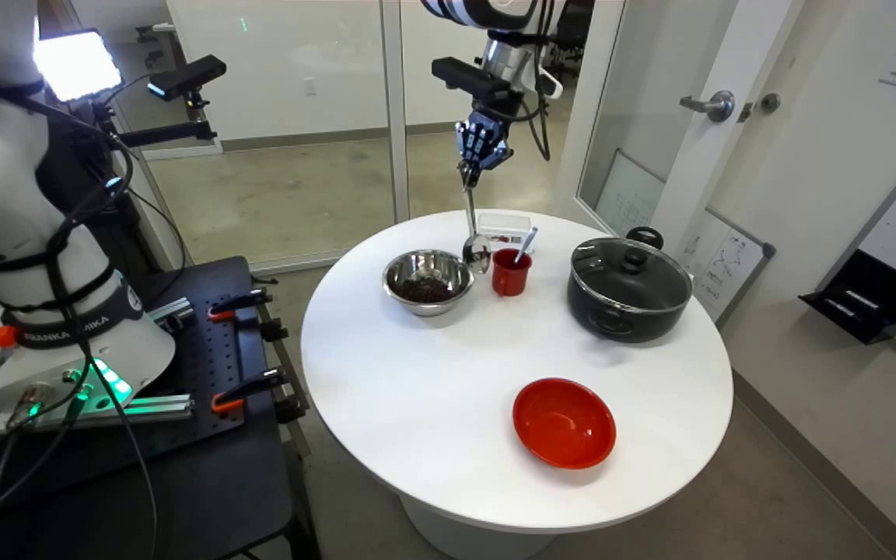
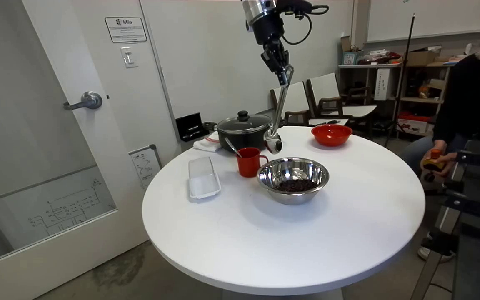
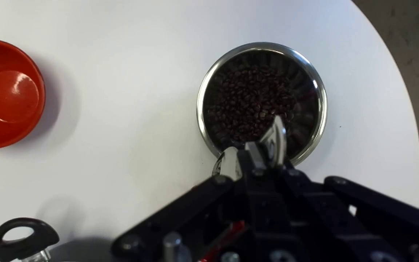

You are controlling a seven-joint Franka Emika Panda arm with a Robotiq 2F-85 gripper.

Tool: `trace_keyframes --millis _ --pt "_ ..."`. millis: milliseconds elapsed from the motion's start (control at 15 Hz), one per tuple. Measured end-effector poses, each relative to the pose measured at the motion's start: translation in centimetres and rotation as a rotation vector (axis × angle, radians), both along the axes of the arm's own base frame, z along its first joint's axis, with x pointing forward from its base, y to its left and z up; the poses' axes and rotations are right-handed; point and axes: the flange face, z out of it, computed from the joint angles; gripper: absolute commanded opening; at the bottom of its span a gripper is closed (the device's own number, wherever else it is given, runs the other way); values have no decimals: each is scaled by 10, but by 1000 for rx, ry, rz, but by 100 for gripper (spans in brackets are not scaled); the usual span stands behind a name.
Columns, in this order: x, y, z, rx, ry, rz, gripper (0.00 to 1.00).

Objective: Pick the spoon in the red bowl and stir the contents in the silver bowl, then put the spoon back in the red bowl

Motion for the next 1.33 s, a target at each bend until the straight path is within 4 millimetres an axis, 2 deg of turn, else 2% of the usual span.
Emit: trace_keyframes --millis 400,1133,1333 --pt "-19 17 -2 93 50 111 3" --pt "-24 17 -4 94 61 111 1" --pt "-29 19 -10 104 106 93 1"
